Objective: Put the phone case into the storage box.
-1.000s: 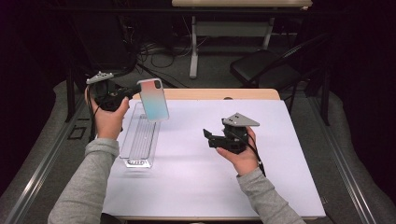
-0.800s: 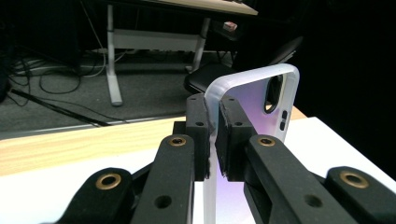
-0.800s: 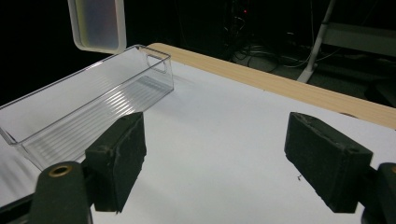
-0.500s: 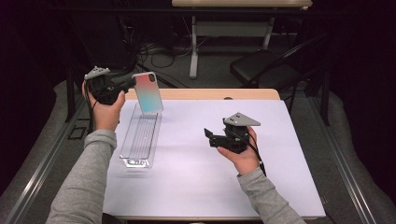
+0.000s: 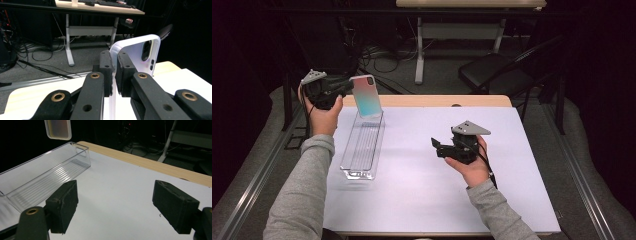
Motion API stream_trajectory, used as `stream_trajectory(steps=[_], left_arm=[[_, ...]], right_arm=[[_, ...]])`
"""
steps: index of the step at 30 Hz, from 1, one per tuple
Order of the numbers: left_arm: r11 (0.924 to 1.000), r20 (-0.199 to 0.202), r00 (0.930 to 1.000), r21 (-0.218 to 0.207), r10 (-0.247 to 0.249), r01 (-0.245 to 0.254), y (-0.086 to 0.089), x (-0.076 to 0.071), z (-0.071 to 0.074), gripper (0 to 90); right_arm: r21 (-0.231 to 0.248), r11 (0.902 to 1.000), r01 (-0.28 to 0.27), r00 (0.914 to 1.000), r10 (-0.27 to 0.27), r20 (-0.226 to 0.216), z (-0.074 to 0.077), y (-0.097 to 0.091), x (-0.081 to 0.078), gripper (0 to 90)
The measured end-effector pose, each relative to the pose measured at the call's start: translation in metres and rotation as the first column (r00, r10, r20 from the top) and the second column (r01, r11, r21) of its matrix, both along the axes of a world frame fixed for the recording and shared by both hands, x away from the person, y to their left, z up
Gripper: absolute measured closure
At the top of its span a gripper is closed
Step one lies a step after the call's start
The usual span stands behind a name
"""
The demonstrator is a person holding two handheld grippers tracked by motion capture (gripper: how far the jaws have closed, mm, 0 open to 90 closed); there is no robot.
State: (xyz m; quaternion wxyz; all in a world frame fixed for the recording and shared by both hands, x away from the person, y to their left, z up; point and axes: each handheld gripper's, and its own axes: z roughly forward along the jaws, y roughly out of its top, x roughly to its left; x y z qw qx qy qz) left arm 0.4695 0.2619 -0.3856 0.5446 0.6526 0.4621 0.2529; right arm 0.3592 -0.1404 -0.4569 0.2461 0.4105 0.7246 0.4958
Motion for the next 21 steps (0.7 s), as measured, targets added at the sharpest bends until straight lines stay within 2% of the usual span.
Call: stream_trajectory(steps=[7, 21], left_arm=[[0.9999, -0.003, 1.0000, 0.011, -0.005, 0.005, 0.004, 0.010, -0.007, 84.4], [0.9993, -0.016, 0.9995, 0.026, 0.028, -0.028, 0.017, 0.025, -0.019, 84.4]], right_arm=[[-0.011, 0.9999, 0.006, 1.0000, -0.006, 0.002, 0.000, -0.002, -0.001, 20.1], [-0.017, 0.9992, 0.036, 0.9993, -0.036, 0.008, -0.001, -0.012, -0.005, 19.9]])
